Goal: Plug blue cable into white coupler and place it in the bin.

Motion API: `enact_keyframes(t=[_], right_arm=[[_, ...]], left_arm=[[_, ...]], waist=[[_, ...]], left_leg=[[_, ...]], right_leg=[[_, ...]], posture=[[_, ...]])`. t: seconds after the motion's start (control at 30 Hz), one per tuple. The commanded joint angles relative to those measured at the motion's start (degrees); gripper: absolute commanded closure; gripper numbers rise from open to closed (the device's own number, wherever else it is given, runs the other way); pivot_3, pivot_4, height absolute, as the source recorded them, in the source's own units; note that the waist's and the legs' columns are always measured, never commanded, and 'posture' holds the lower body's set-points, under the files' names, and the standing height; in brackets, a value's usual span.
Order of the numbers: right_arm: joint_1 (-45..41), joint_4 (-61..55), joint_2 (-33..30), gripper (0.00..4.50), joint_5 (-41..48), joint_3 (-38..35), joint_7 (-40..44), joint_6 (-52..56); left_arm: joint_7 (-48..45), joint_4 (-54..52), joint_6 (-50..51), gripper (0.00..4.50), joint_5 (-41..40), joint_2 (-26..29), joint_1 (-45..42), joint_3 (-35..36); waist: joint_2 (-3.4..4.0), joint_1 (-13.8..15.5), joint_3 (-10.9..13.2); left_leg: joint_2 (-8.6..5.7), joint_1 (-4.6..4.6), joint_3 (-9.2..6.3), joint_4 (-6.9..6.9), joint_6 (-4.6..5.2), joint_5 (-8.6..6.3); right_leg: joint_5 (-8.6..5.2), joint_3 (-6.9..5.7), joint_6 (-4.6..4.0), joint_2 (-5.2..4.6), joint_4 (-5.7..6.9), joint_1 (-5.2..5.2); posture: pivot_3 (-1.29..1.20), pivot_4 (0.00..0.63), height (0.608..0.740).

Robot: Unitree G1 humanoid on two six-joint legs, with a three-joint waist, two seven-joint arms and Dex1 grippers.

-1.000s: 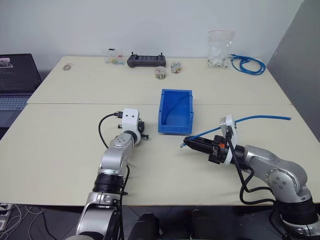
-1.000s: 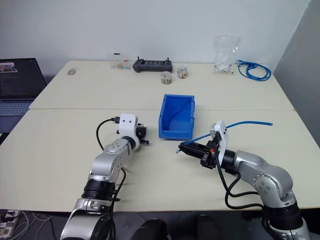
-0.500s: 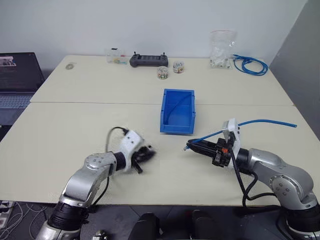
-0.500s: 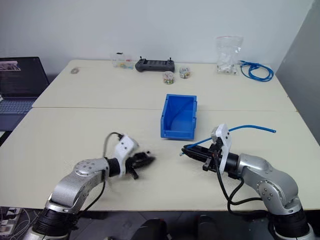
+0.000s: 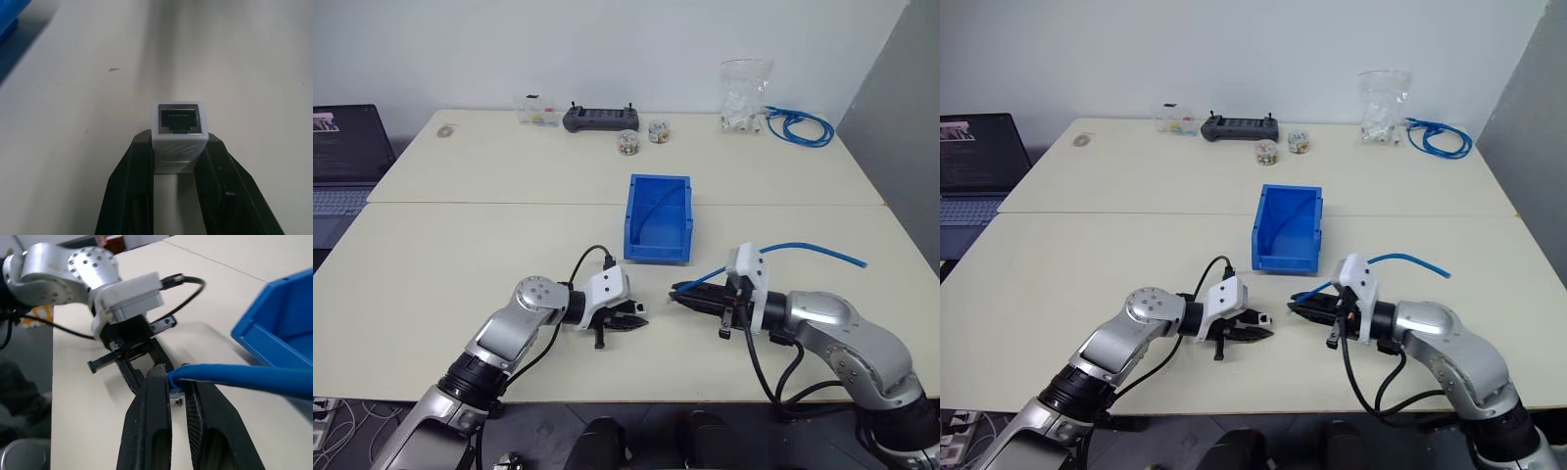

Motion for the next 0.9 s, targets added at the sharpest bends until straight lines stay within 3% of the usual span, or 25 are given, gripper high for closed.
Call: enact_keyframes(t=[0.03, 0.27, 0.9], right_arm=[[-3.40, 1.64, 0.89, 4.39, -3.44, 3.80, 2.41, -2.00], [-8.59, 7.94, 3.67, 4.39, -9.44, 9.19, 4.69, -4.39], [-12.51, 17.33, 6.58, 4.39, -17.36, 12.68, 11.78, -10.79]], left_arm=[[-1.62, 1.42, -0.67, 3.72, 1.74, -0.43, 0.20, -1.86], [-2.45, 1.22, -0.39, 3.72, 2.25, -0.68, 0.25, -1.64], [-2.37, 0.31, 0.59, 3.72, 2.82, -0.18, 0.93, -0.73]], waist=[[0.00, 0.01, 0.00], [0.00, 0.02, 0.00], [0.01, -0.30, -0.03]], left_leg=[[0.00, -0.01, 0.00, 0.00, 0.00, 0.00], [-0.02, -0.01, -0.02, 0.01, 0.00, 0.00], [-0.03, 0.08, -0.02, 0.02, 0.00, 0.00]], right_leg=[[0.01, 0.00, -0.02, 0.00, -0.01, 0.00], [0.05, -0.01, -0.07, -0.01, 0.01, 0.00], [0.05, 0.01, -0.09, -0.02, 0.15, -0.01]], posture=[[0.00, 0.150, 0.740], [0.00, 0.150, 0.740], [0.00, 0.150, 0.740]])
